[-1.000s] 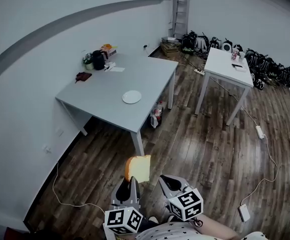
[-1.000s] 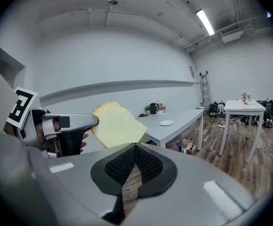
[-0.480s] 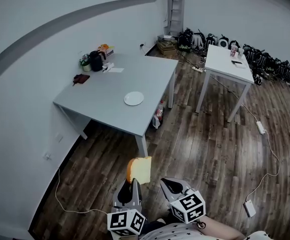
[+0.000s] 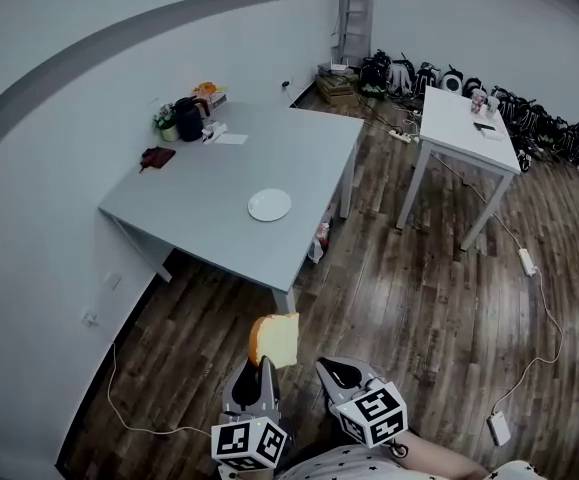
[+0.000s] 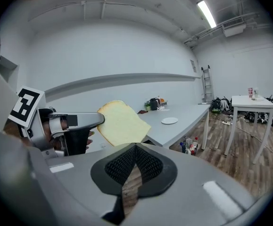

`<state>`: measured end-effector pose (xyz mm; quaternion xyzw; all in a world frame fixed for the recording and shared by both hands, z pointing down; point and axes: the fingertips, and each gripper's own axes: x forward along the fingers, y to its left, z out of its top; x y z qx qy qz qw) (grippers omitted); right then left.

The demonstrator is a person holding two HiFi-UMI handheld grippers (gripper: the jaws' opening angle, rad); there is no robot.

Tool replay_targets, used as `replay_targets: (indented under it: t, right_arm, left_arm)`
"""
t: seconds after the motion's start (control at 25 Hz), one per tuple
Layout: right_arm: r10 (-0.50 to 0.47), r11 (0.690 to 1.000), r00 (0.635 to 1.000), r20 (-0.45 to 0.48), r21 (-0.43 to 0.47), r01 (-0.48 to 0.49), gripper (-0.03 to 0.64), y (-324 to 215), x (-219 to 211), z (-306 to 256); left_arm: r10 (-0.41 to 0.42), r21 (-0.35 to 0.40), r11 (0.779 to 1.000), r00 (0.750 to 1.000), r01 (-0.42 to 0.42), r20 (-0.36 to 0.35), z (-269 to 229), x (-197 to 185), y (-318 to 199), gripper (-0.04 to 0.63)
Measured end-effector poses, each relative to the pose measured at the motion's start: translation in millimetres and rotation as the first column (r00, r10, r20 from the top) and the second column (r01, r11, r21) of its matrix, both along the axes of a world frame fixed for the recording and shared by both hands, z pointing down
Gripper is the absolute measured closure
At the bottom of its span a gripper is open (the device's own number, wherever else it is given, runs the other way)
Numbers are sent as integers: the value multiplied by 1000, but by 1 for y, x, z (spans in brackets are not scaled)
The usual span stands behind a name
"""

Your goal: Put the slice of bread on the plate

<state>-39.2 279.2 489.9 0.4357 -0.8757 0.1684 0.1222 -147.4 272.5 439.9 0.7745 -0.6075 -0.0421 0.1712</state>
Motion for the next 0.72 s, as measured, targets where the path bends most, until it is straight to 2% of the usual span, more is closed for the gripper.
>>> replay_targets:
  t: [0.24,0.52,0.72]
  right_arm:
    - [-49,998,999,-24,31,50,617,-97,7,-11]
    - [-80,995,996,-33,55,82,617,-203,22,-22]
    - [-117,992,993,-31,51,118,617,-255,30,-20]
  left_arm:
    - [-27,-11,1000,999,26,-46,-4,8,-85,508]
    - [-82,0,997,996,82,-41,-10,16,-180,508]
    - [-117,-1,993,992,117,-39,-5,22,-230,508]
